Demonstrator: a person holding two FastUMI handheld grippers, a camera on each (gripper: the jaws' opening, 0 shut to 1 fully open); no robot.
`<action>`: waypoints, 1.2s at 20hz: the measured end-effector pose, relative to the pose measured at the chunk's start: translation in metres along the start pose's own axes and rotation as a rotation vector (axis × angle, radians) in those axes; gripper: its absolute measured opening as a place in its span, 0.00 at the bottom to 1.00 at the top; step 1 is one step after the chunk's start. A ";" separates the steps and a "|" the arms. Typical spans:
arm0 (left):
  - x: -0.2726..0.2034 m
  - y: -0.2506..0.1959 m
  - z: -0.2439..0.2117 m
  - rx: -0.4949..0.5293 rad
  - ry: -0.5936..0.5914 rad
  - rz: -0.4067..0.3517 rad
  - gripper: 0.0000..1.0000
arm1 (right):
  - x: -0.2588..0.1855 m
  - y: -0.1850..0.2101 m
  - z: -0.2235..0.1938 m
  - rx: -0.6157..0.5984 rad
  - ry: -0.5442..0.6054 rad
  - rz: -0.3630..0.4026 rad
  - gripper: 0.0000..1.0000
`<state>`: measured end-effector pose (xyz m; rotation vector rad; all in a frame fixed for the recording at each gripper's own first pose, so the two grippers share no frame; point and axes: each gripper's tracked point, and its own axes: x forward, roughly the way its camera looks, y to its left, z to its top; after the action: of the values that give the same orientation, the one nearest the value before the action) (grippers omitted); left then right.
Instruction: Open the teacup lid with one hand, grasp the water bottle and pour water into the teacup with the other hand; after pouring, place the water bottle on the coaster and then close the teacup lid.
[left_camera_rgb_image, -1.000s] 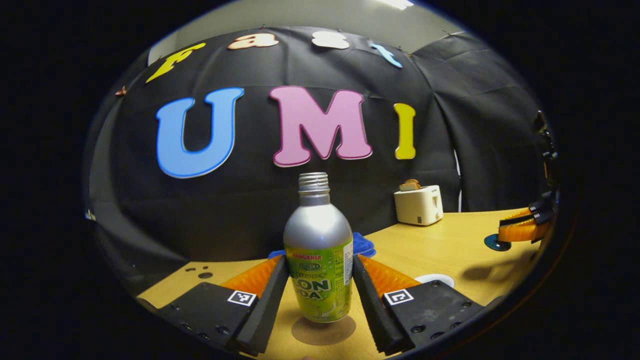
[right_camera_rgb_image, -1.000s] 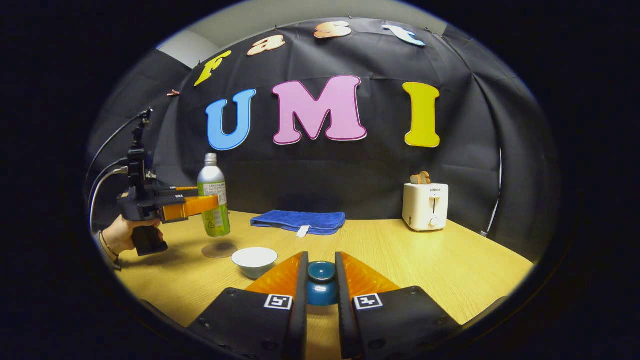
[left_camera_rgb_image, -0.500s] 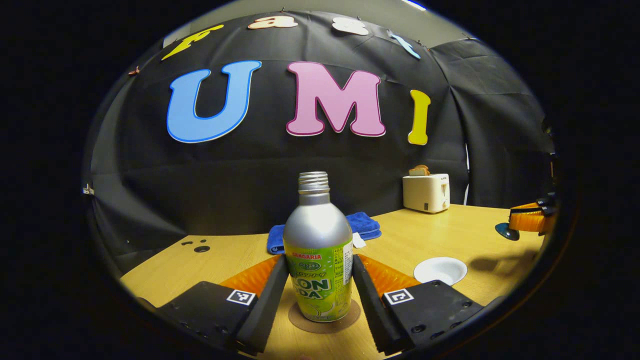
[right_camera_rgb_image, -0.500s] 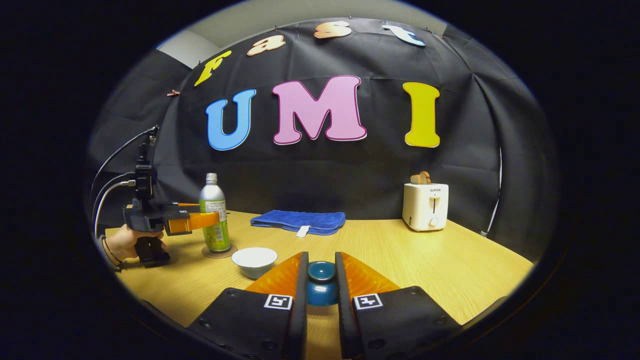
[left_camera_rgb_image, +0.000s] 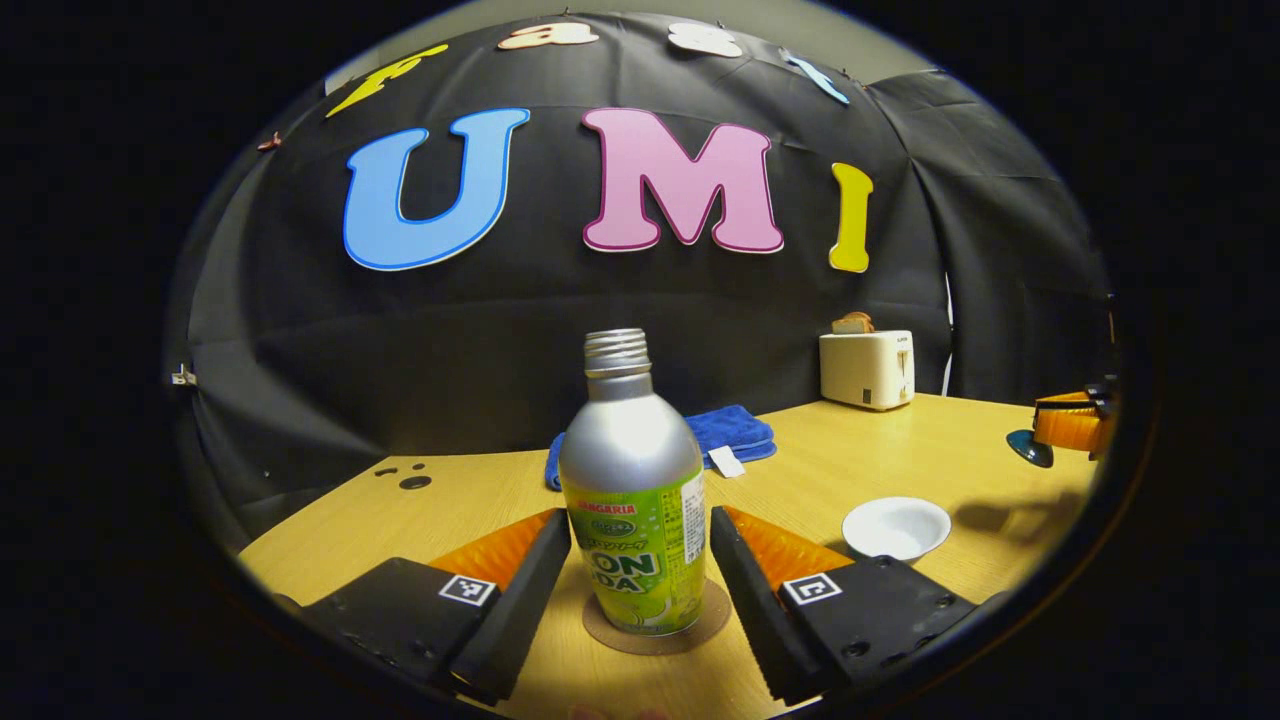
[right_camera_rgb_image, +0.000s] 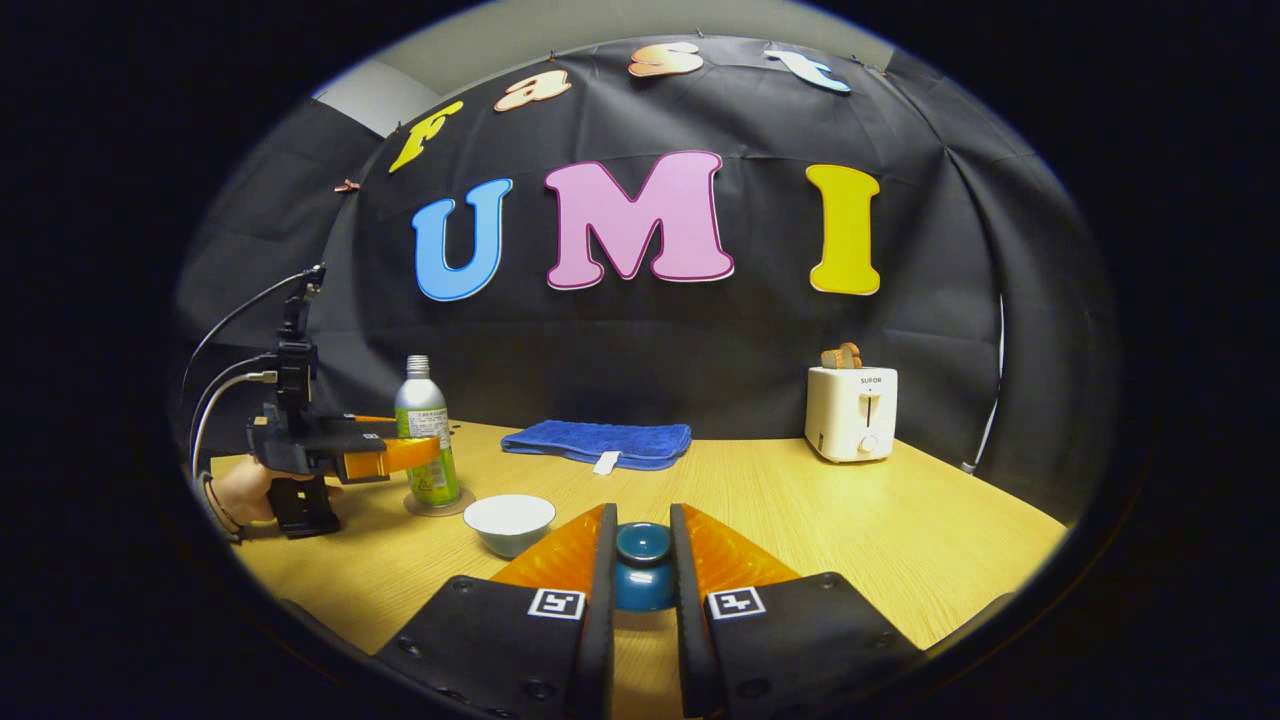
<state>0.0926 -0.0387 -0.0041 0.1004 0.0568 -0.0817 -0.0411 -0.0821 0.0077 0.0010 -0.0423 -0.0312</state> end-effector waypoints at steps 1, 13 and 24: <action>-0.005 0.000 0.003 0.003 -0.006 0.001 0.89 | 0.000 0.004 0.000 0.000 0.000 0.014 0.30; -0.098 0.015 -0.006 -0.020 -0.042 0.112 0.93 | 0.048 0.093 -0.007 -0.001 0.017 0.229 0.30; -0.100 0.031 -0.006 -0.093 -0.052 0.124 0.95 | 0.090 0.118 -0.022 -0.020 0.106 0.243 0.30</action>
<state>-0.0049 0.0004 -0.0013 0.0084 0.0028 0.0421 0.0530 0.0334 -0.0101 -0.0225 0.0637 0.2114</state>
